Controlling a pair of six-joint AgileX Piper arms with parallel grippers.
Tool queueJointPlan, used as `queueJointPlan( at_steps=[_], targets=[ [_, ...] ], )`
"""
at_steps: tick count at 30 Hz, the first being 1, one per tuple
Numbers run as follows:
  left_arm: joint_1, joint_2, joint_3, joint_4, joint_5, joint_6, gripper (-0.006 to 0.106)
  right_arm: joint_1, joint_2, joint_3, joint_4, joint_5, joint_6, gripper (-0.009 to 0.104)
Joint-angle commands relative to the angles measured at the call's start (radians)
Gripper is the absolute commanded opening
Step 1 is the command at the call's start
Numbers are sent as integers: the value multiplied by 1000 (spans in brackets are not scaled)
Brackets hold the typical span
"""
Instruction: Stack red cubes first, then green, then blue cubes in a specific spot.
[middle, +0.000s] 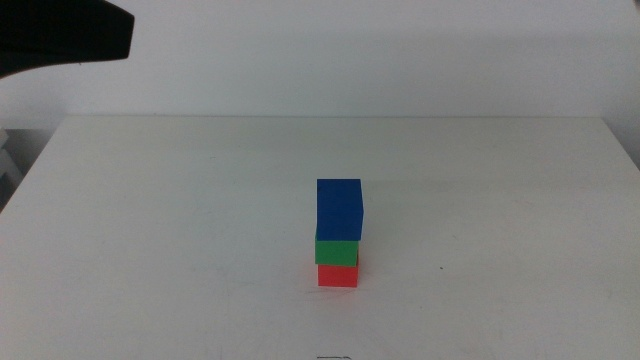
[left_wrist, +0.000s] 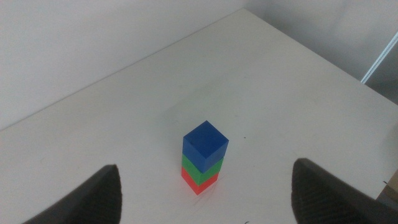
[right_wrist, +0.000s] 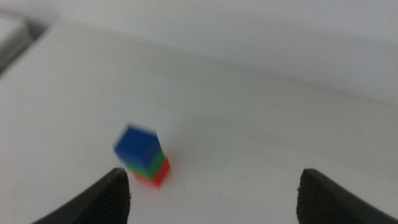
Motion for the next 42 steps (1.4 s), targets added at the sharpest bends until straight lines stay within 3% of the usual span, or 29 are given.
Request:
queueJointPlan(
  at_steps=[1, 7, 10, 13, 26, 31, 39, 42],
  targets=[
    [-1, -5, -24, -56, 53, 0, 94, -56, -89, 92, 57, -69, -69, 91],
    [-1, -5, -24, -56, 53, 0, 94, -220, -250, 355, 52, -231, -19, 91],
    [-1, -5, -24, -56, 53, 0, 94, -262, -297, 430, 110, -285, -83, 91],
    [-1, -5, -24, -56, 53, 0, 94, -267, -304, 462, 157, -313, -103, 91],
    [-1, -5, -24, -55, 53, 0, 94, -267, -303, 469, 141, -341, -102, 91],
    [0, -62, -11, 231, -201, -86, 94, -267, -303, 469, 140, -340, -102, 91],
    [0, -174, 177, 673, -599, -582, 94, -267, -303, 469, 121, -339, -102, 91],
    [0, -193, 227, 764, -647, -710, 94, -267, -303, 469, 111, -339, -102, 91]
  ],
)
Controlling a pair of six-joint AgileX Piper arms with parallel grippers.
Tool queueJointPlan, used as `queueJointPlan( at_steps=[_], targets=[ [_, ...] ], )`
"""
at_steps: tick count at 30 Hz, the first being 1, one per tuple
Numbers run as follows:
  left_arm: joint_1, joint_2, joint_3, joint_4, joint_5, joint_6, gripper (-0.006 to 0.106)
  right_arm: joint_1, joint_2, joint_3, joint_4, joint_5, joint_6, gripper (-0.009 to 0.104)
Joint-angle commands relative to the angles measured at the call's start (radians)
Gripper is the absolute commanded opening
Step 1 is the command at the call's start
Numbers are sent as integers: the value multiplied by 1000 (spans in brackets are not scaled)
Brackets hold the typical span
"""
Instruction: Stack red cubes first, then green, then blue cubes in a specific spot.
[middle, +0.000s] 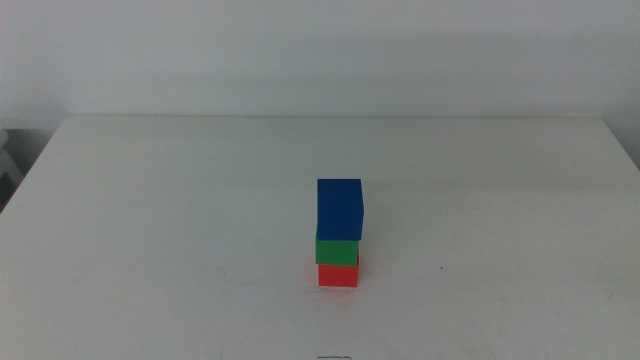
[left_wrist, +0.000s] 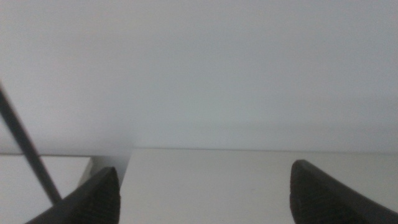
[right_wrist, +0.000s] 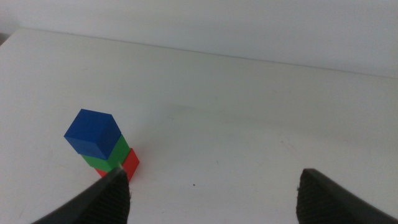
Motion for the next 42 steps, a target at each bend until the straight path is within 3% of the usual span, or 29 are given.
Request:
queueJointPlan(
  at_steps=[1, 4, 16, 19, 24, 28, 31, 42],
  targets=[
    [0, -15, 6, 69, -114, -116, 94, -7, 0, -21, -25, -66, -12, 91],
    [0, -16, 14, 103, -111, -151, 94, -7, 0, -21, -25, -66, -12, 91],
    [0, -16, 14, 100, -106, -151, 94, -7, 0, -21, -24, -66, -11, 91],
    [0, -36, 50, 100, -114, -151, 94, -7, 0, 0, -53, -86, -10, 91],
    [0, -144, 210, 100, -195, -151, 94, -60, -1, 130, -58, -332, -10, 91],
    [-1, -276, 392, 100, -318, -150, 94, -209, -24, 281, -18, -619, -10, 91],
    [-1, -395, 516, 100, -373, -150, 94, -305, -61, 381, -1, -743, -10, 91],
    [-1, -760, 879, 77, -381, -150, 94, -362, -371, 793, -1, -781, -10, 91]
  ],
)
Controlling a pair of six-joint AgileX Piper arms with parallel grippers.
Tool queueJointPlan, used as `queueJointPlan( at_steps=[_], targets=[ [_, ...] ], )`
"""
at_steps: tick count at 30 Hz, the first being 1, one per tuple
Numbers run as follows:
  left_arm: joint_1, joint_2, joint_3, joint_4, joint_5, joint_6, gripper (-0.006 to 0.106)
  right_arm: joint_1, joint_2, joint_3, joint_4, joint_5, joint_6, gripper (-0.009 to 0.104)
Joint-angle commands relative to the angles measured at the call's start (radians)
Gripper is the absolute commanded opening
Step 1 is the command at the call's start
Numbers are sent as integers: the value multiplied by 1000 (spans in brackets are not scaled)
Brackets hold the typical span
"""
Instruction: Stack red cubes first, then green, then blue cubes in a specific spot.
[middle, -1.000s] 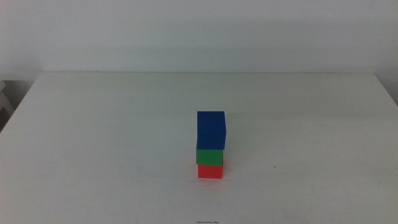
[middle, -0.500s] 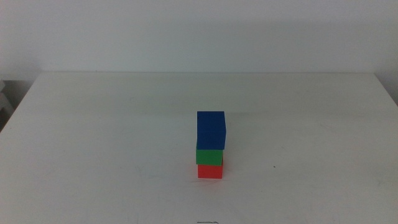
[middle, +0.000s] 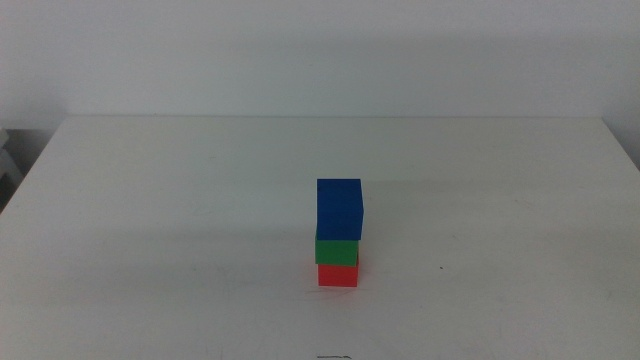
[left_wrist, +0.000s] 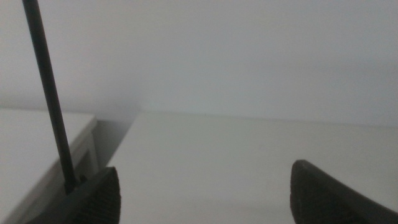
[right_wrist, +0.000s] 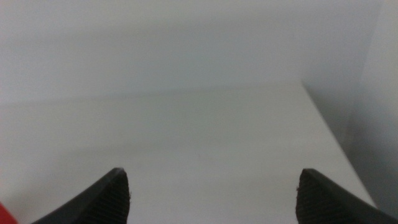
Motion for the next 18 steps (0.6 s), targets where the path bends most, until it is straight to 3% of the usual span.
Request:
queueJointPlan(
  at_steps=[1, 11, 18],
  targets=[
    [-1, -44, 32, -24, -88, -8, 94, -6, -60, 51, -5, -85, -10, 91],
    [-1, -107, 256, -77, -290, -8, 94, -6, -341, 333, 10, -184, -10, 91],
    [-1, -107, 349, -83, -347, -8, 94, -6, -456, 396, 30, -151, -10, 91]
  ],
)
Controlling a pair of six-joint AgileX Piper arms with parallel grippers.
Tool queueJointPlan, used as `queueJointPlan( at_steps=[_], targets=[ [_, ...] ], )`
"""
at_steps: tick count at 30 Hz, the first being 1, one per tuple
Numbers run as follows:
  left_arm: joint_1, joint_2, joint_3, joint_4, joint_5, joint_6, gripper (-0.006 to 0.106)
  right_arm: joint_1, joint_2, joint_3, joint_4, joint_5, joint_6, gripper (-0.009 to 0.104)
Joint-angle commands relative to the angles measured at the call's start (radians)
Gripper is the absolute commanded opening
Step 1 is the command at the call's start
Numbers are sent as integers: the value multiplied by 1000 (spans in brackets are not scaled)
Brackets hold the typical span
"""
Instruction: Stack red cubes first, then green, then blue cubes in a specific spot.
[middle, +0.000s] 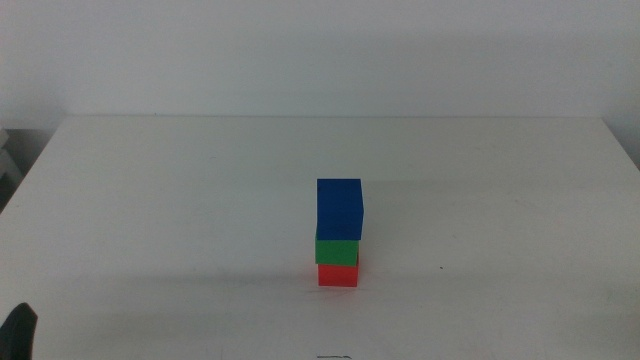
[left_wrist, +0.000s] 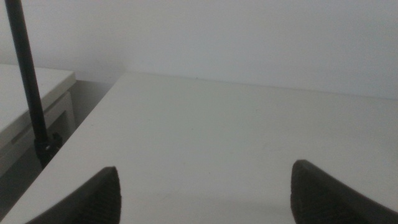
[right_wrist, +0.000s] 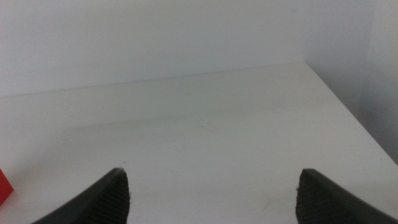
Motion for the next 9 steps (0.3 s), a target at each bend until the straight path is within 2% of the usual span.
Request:
queueJointPlan(
  at_steps=[1, 9],
  targets=[
    [-1, -21, 5, -12, -91, -8, 94, -5, -18, -16, -3, -71, -10, 91],
    [0, -19, 3, -11, -54, -8, 94, -9, -27, -16, -12, -73, -10, 91]
  ],
)
